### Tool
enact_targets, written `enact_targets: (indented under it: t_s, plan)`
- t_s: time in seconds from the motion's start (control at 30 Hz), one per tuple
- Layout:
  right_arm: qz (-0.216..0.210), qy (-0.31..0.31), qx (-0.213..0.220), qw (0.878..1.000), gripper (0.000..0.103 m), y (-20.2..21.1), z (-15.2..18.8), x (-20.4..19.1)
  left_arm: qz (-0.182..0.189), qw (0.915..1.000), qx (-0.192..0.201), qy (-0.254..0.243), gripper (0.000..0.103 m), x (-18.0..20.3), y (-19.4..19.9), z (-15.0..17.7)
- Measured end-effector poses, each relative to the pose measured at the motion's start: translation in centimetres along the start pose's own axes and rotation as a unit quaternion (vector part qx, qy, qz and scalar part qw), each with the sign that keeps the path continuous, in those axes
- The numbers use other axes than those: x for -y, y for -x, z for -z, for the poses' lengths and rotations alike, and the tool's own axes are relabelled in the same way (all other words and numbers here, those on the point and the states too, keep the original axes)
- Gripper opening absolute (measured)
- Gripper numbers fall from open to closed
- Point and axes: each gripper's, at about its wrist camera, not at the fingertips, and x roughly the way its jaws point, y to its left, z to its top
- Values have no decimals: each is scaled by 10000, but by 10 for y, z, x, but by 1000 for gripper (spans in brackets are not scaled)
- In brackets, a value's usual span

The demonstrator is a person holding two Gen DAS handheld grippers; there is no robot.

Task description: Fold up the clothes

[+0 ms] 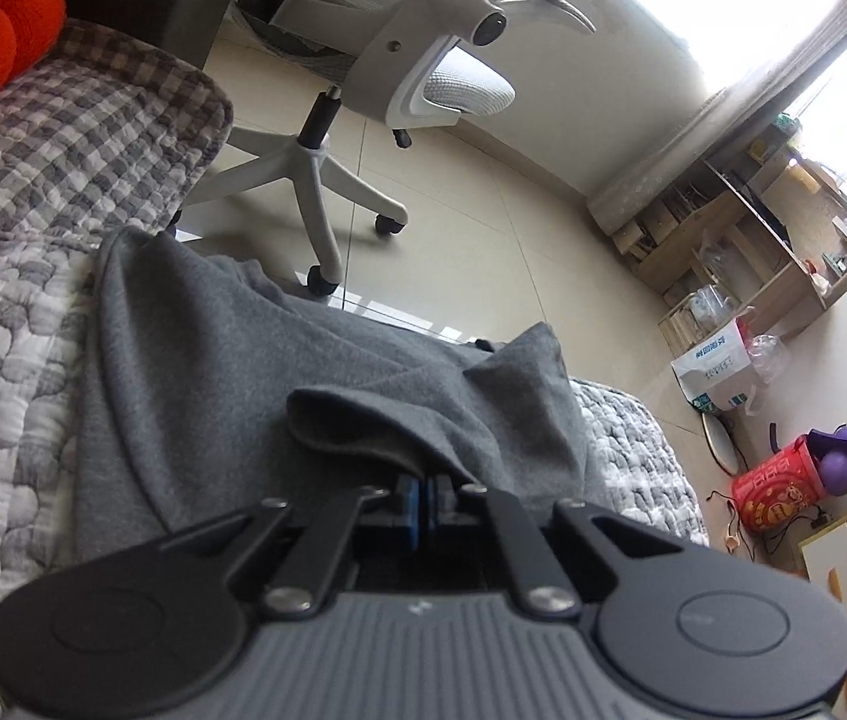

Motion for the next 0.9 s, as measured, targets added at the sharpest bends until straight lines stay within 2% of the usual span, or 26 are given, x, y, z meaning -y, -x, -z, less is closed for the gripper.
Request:
enact_targets:
  t_s: [0.07,0.13,0.17,0.2,0.23,0.27,0.3,0.37,0.4,0.43,0.53,0.6,0.73,0.9]
  plan:
    - [91,156,-161,9997,3,-11,7,-3,-23,10000,-21,41,2,-2,-1,0]
    - [117,253,-165,9995,13,-16,10,-8,-5,10000,-13,68,2,-3,-1,-1]
    - [108,304,-148,9994,14,-17,11,-10,6,10000,-3,68,2,-3,-1,-1]
    - [53,368,-98,9993,19,-17,12,-14,13,10000,2,60,2,-3,-1,-2]
    - [24,446,-72,9990,34,-17,12,-17,8,10000,-1,49,2,-2,-1,-2]
    - [14,542,-61,9985,40,-18,13,-21,4,10000,-10,39,2,-2,-2,-2]
    - [63,681,-104,9976,41,-21,14,-26,-1,10000,-22,27,2,-2,-2,-2]
    - [178,932,-287,9951,41,-31,18,-33,-5,10000,-38,1,2,-1,-4,-1]
    - [129,922,-393,9949,37,-36,21,-33,-2,10000,-41,-1,2,-1,-4,-1]
    - [89,823,-476,9954,21,-41,22,-32,0,10000,-43,-3,2,-2,-4,-1]
    - [196,587,-485,9969,3,-43,23,-30,9,10000,-31,3,2,-2,-3,-2]
    - [289,572,-312,9975,3,-36,22,-32,39,10000,21,6,2,-2,-1,-3]
    - [-58,369,52,9993,3,-19,10,-42,94,9999,118,-11,2,1,3,-5]
    - [-576,189,-61,9981,3,-31,8,-54,56,9998,165,-51,2,-1,2,-3]
